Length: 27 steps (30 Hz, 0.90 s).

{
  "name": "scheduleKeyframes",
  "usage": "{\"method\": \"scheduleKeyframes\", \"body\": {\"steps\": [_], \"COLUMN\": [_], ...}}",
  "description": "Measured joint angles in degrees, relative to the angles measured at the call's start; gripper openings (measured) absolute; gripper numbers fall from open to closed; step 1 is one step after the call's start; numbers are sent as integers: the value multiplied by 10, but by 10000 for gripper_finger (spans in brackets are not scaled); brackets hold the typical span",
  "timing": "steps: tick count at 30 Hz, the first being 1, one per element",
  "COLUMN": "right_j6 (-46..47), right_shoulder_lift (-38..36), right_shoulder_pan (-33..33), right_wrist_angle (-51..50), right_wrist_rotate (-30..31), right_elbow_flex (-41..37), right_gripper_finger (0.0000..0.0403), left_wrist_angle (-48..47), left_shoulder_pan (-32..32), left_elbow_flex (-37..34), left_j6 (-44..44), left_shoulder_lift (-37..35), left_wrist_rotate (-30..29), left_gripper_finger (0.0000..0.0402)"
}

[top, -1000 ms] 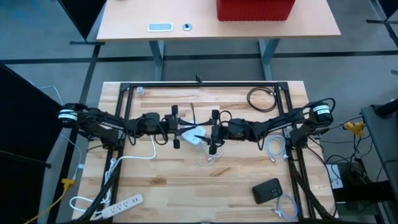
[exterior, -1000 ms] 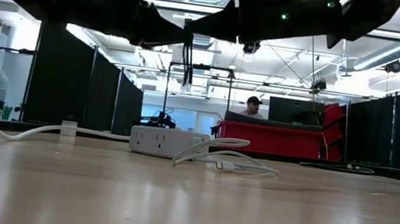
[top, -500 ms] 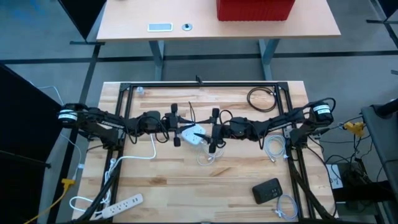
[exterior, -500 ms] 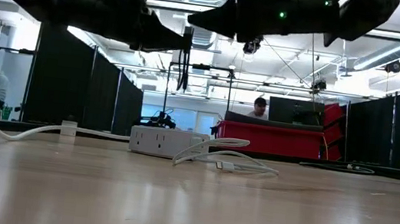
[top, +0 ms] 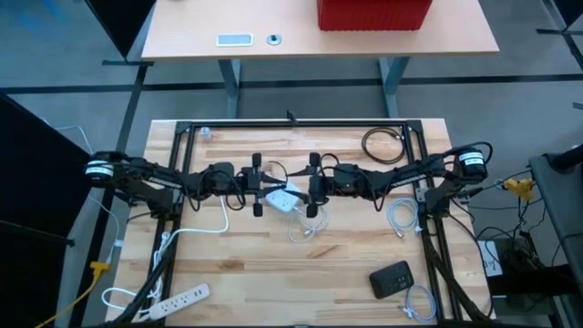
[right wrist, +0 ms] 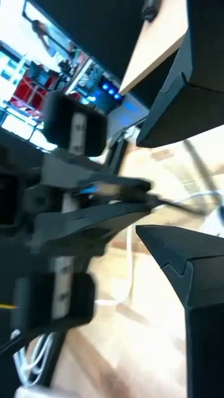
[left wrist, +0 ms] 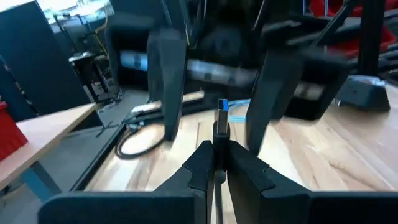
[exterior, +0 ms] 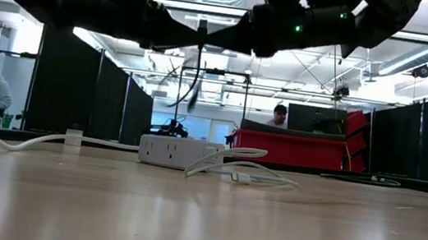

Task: Insert USB
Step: Insert the left black USB cable into the white charger adapter

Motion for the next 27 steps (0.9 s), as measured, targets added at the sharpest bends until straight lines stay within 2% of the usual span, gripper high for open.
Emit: {"method": "scheduleKeyframes", "body": {"steps": [17,23,27], "right_j6": [18,62,66], "right_shoulder_lift": [0,0,0], "right_shoulder_pan": [1,-4,-4], "right_wrist_angle": [4,13,24], "right_wrist_rotate": [-21,-19,-19], "right_elbow_flex": [0,0,0], "right_gripper_finger": [199,199,186], "left_wrist_angle": [6,14,24], "left_shoulder_pan": [0,-1,-1], "left_elbow_flex": [20,27,27], "left_j6": [2,-4,-15], "left_shoulder_lift": [0,0,0], "left_wrist_rotate": [0,10,11], "left_gripper_finger": [22,22,22]}}
